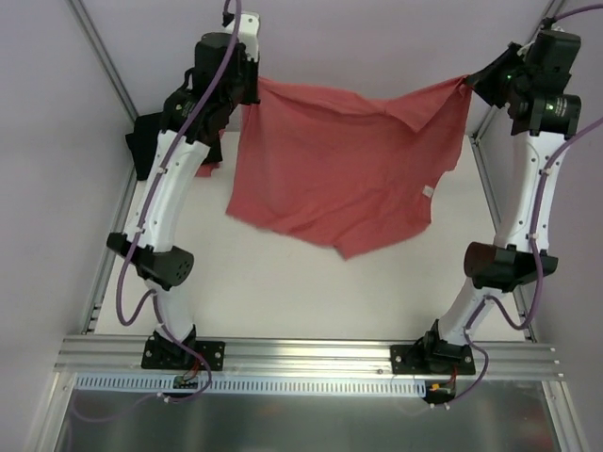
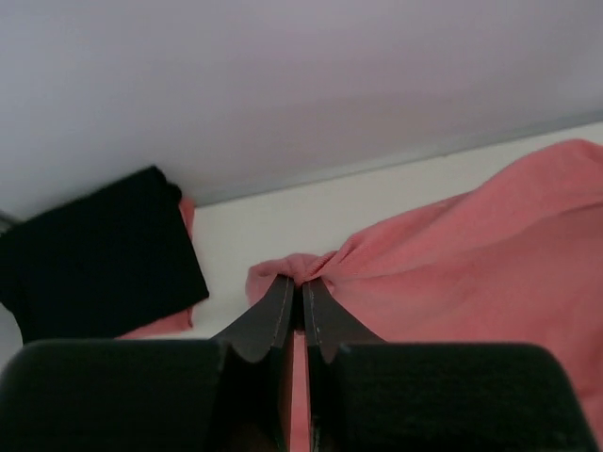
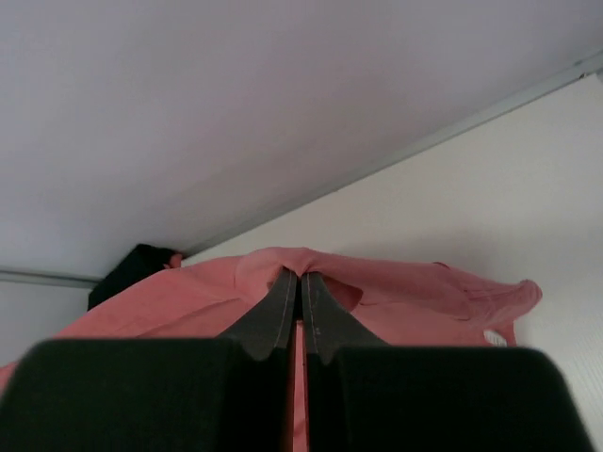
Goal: Fold and stack the t-shirts
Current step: Flatten out the tshirt
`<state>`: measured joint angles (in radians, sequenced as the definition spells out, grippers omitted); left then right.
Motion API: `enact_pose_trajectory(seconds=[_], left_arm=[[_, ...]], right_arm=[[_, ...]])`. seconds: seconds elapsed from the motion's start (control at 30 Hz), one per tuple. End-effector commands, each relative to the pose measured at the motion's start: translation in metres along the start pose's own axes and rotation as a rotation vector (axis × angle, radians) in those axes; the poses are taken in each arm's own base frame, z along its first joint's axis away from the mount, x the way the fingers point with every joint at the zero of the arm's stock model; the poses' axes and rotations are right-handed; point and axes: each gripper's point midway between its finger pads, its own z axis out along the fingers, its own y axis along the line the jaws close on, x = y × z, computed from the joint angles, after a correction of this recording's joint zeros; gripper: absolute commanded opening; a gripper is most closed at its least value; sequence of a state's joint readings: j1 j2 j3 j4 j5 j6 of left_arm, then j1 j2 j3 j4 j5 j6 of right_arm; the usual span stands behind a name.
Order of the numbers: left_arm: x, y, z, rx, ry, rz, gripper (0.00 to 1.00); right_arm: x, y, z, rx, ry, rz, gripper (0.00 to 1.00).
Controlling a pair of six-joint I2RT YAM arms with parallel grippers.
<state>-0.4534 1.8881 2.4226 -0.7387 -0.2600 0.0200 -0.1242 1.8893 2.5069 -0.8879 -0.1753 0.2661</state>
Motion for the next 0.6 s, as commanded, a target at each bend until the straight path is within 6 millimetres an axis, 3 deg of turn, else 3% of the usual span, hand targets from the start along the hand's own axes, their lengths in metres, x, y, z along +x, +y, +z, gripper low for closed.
enact_pose_trajectory(seconds=[0.0, 0.13, 0.17, 0.23, 0.27, 0.33, 0.37, 0.43, 0.47, 0.5, 0.57], left_arm=[[-0.091, 0.021, -0.091, 0.022, -0.283, -0.035, 0.00], [-0.078, 0.029, -0.133, 0.037, -0.284, -0.086, 0.00], [-0.075, 0.032, -0.151, 0.043, -0.289, -0.086, 0.00], [-0.065, 0.030, -0.168, 0.073, -0.264, -0.121, 0.00], [-0.063, 0.034, -0.185, 0.080, -0.272, -0.130, 0.00], [-0.051, 0.034, -0.200, 0.101, -0.250, -0.138, 0.00], [-0.055, 0.037, -0.224, 0.119, -0.285, -0.148, 0.00], [-0.049, 0.037, -0.244, 0.147, -0.288, -0.151, 0.00], [-0.049, 0.040, -0.263, 0.162, -0.311, -0.153, 0.00], [-0.049, 0.042, -0.274, 0.166, -0.319, -0.154, 0.00], [-0.044, 0.048, -0.303, 0.177, -0.338, -0.165, 0.00]], right_arm=[[-0.062, 0.048, -0.085, -0.179, -0.246, 0.015, 0.00], [-0.059, 0.062, -0.133, -0.234, -0.288, -0.008, 0.00], [-0.057, 0.067, -0.153, -0.249, -0.303, -0.016, 0.00], [-0.054, 0.073, -0.175, -0.270, -0.315, -0.035, 0.00], [-0.050, 0.077, -0.197, -0.283, -0.332, -0.047, 0.00], [-0.047, 0.081, -0.220, -0.294, -0.350, -0.068, 0.00], [-0.042, 0.085, -0.243, -0.310, -0.366, -0.078, 0.00], [-0.036, 0.088, -0.266, -0.323, -0.384, -0.090, 0.00], [-0.031, 0.086, -0.277, -0.318, -0.388, -0.094, 0.00], [-0.028, 0.088, -0.303, -0.324, -0.436, -0.107, 0.00], [-0.025, 0.085, -0.330, -0.312, -0.495, -0.117, 0.00]])
